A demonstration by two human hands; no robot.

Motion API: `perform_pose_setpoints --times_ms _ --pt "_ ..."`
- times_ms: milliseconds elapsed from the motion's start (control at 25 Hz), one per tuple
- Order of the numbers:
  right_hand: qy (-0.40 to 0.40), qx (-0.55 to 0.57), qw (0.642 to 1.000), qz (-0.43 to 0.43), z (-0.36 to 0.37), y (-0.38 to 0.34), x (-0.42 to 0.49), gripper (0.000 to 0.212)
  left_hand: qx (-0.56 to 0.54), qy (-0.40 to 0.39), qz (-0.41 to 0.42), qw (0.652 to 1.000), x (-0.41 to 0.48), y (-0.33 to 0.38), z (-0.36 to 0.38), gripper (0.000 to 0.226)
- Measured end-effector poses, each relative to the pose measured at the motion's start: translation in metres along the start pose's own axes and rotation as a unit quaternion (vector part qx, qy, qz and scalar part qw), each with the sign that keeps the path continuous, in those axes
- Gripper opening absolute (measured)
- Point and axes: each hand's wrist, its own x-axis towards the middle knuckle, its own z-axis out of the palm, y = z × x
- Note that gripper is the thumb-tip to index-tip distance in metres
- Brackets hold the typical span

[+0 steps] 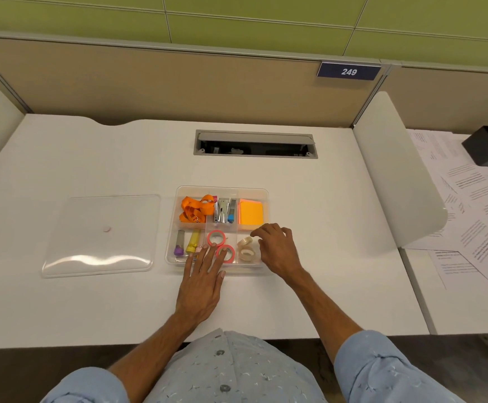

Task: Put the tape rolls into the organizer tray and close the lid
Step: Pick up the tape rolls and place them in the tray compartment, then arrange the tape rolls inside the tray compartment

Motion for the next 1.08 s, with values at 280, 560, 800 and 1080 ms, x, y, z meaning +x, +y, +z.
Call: perform_pose_setpoints --times_ms 280,560,800,1080 --pt "-0.036 -0.104 0.994 -0.016 -0.005 -0.015 0.023 0.033 0.006 -0.02 -0.004 1.0 -0.001 -0.002 -0.003 0.067" --pt "-0.005 -0.089 0.994 0.057 0.002 -0.019 0.019 0.036 0.014 -0.033 0.0 0.999 -0.002 -0.008 -0.002 0.062" --pt "-0.018 -0.068 0.996 0.06 0.009 -0.019 0.01 0.033 0.013 -0.028 0.0 1.0 -0.005 -0.008 -0.004 0.064" --pt "-0.006 -0.055 0.995 0.085 0.017 -0.026 0.002 0.032 0.009 -0.024 -0.003 1.0 -0.004 -0.008 -0.003 0.064"
